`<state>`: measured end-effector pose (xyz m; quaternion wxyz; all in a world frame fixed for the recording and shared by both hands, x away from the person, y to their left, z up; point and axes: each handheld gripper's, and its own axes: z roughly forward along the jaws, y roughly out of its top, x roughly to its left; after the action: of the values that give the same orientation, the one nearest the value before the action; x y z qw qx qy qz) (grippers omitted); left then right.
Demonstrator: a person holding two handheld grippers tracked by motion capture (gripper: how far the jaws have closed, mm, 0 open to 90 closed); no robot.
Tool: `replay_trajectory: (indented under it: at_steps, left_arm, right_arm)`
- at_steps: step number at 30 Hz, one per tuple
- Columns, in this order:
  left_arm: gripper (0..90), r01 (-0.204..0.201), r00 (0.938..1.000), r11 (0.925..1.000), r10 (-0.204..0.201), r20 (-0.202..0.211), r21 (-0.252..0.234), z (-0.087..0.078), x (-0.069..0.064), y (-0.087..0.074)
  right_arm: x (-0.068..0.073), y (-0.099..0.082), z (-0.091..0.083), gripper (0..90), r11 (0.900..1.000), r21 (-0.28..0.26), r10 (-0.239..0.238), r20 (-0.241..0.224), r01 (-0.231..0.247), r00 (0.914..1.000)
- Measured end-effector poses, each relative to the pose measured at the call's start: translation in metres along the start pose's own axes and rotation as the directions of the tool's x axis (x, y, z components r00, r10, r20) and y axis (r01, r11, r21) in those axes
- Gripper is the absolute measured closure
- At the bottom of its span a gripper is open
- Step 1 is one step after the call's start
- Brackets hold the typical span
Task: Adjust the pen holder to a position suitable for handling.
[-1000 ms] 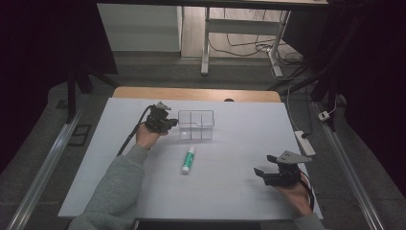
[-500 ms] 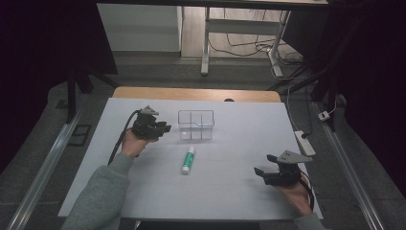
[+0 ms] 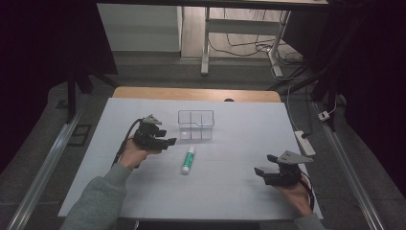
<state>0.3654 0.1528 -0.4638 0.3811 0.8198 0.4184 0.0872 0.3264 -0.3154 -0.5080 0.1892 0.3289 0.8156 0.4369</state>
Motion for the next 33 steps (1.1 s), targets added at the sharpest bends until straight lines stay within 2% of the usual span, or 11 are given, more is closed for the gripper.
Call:
replay_trajectory:
  at_steps: [6, 12, 26, 33]
  left_arm:
    - [37.4, -0.008, 0.9996, 0.9999, 0.008, 0.026, 0.009, -0.001, -0.012, -0.004]
    - [36.7, -0.009, 0.9994, 0.9997, 0.008, 0.033, 0.024, -0.001, -0.016, -0.005]
    - [35.4, -0.026, 0.997, 0.9976, 0.021, 0.075, 0.064, 0.013, -0.032, 0.002]
    - [34.6, -0.057, 0.9951, 0.9935, 0.049, 0.087, 0.098, 0.023, -0.045, 0.002]
  right_arm:
    - [0.001, 0.0, 0.0, 22.3, 1.0, -0.003, 0.0, -0.002, 0.0, 1.0]
    - [0.001, 0.0, 0.0, 22.3, 1.0, 0.006, -0.006, 0.0, 0.006, 1.0]
    - [0.002, 0.0, -0.001, 22.3, 0.9998, 0.014, -0.013, 0.006, 0.013, 0.9999]
    - [0.002, 0.0, -0.001, 22.3, 0.9999, 0.01, -0.013, 0.002, 0.013, 0.9999]
